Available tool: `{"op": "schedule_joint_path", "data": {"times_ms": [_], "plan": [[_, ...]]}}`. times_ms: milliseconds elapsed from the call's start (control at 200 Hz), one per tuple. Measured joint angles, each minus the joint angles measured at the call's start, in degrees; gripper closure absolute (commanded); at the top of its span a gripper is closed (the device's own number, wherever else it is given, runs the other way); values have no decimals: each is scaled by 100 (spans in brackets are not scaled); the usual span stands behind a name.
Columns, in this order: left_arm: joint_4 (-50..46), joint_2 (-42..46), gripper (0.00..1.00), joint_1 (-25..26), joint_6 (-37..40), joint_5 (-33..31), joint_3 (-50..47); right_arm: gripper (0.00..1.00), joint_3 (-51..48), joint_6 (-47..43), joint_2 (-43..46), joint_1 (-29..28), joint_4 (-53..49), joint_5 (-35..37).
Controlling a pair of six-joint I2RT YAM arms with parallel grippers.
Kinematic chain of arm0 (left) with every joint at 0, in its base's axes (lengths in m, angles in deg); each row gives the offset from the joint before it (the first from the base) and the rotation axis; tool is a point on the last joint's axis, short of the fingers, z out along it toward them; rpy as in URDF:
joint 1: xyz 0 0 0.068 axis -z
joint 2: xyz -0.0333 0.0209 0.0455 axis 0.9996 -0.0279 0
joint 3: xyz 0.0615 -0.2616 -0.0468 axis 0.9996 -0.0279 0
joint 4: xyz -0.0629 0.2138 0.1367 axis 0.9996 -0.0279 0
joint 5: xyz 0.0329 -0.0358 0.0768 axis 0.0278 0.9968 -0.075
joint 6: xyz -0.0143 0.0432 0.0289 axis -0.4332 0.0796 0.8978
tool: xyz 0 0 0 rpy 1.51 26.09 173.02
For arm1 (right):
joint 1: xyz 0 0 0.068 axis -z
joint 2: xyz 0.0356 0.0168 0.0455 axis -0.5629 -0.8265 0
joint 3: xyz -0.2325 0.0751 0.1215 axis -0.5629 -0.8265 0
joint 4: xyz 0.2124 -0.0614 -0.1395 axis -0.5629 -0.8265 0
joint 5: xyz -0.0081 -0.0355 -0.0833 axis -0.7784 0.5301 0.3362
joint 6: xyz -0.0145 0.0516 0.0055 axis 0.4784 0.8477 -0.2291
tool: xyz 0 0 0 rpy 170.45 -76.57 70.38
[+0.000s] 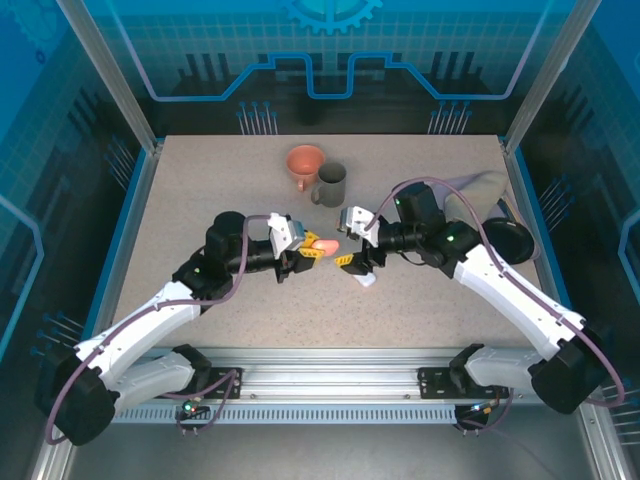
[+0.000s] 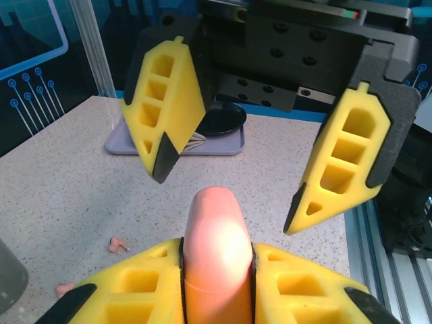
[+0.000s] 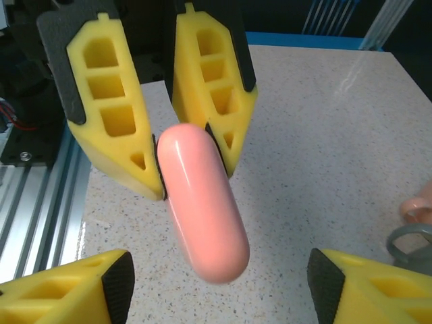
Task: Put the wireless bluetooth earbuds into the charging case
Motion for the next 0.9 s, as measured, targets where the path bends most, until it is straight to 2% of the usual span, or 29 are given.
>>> {"op": "schedule_joint_path", "data": {"times_ms": [215, 535, 780, 850, 895], "plan": [[4, 37, 100, 28, 103, 22, 0, 42, 199, -48, -221, 0, -151, -481], [-4, 72, 100, 57, 195, 118, 4, 64, 544, -179, -616, 2, -573, -922], [-103, 129, 100, 81, 203, 232, 4, 73, 627, -348, -643, 11, -828, -1038], [-136, 133, 81, 87, 203, 264, 4, 73, 629, -398, -643, 11, -874, -1060], [-146, 133, 74, 87, 203, 278, 4, 73, 634, -417, -643, 11, -894, -1067]]}}
